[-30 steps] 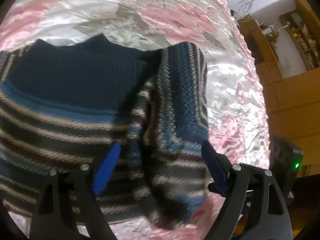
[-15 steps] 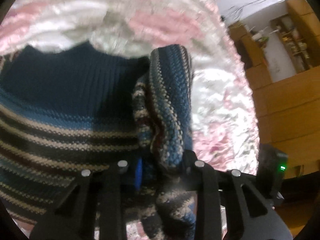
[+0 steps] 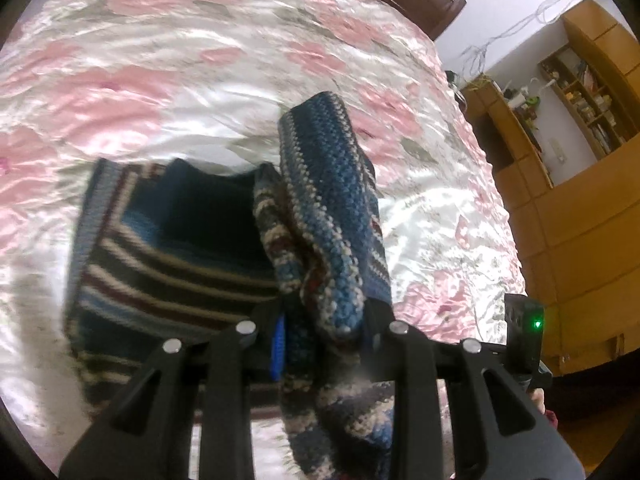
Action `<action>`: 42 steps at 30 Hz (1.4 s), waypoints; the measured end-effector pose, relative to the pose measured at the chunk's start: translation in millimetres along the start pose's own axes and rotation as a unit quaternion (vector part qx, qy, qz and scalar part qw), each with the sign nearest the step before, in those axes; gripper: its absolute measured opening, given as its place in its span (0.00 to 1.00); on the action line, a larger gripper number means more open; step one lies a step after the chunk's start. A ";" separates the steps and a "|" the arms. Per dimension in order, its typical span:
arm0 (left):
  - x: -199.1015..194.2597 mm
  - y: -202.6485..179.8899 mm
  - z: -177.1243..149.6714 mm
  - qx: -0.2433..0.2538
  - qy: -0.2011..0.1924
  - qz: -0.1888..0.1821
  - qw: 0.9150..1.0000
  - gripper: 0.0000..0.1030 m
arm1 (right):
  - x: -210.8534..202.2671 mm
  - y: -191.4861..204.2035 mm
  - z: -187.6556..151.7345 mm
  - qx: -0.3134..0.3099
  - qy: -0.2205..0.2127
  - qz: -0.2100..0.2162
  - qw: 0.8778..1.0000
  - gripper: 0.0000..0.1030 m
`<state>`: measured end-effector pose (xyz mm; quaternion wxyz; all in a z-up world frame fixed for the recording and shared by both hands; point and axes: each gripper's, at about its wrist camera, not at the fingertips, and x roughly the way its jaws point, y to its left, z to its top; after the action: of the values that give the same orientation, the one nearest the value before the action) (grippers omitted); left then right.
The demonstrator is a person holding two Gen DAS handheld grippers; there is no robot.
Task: Fold small clothes
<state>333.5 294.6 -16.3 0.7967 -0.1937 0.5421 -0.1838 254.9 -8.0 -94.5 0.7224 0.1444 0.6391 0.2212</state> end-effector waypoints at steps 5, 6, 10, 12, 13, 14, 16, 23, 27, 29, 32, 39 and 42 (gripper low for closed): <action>-17.8 26.1 2.2 -0.009 -0.005 0.017 1.000 0.26 | 4.4 5.8 3.4 -0.010 0.007 0.002 1.000 0.56; -21.9 30.8 0.2 -0.013 -0.005 0.018 1.000 0.26 | 5.6 4.3 3.1 -0.012 0.008 0.001 1.000 0.56; -31.8 56.6 -2.3 -0.031 -0.004 0.021 0.999 0.26 | 8.8 2.9 3.9 -0.013 0.013 0.002 1.000 0.56; -34.8 71.8 -3.6 -0.048 -0.002 0.016 0.999 0.27 | 11.2 1.8 2.7 -0.012 0.016 0.002 1.000 0.57; -35.7 81.0 -4.3 -0.060 -0.001 0.017 0.998 0.27 | 12.9 2.6 2.3 -0.013 0.018 0.001 1.000 0.57; -36.2 86.0 -5.1 -0.067 -0.001 0.017 0.998 0.27 | 14.3 4.2 2.0 -0.015 0.019 0.001 1.000 0.57; -35.0 102.8 -6.4 -0.084 -0.002 0.022 0.996 0.27 | 17.6 6.5 1.7 -0.018 0.021 0.001 1.000 0.57; -21.2 147.2 -17.6 -0.126 0.006 0.033 0.991 0.27 | 23.1 18.5 1.0 -0.033 0.026 0.000 0.999 0.57; -1.7 158.6 -29.3 -0.130 0.015 0.049 0.990 0.29 | 30.1 28.3 2.0 -0.037 0.029 0.003 0.999 0.57; 1.4 157.4 -32.6 -0.128 0.012 0.054 0.990 0.30 | 33.5 35.6 2.3 -0.042 0.032 0.004 0.999 0.57; -3.1 152.9 -33.1 -0.124 0.007 0.059 0.991 0.39 | 33.6 44.2 2.5 -0.047 0.031 0.007 0.998 0.60; -47.4 132.9 -47.6 -0.094 -0.017 0.087 0.992 0.56 | 29.5 59.4 5.3 -0.042 0.023 0.030 0.998 0.63; -55.5 118.8 -57.2 -0.072 -0.004 0.102 0.992 0.60 | 35.5 66.7 6.8 -0.045 0.027 0.016 0.999 0.63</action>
<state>270.7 418.2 -52.0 0.7975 -0.1950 0.5677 -0.0609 255.7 67.9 -91.3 0.7072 0.1163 0.6450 0.2650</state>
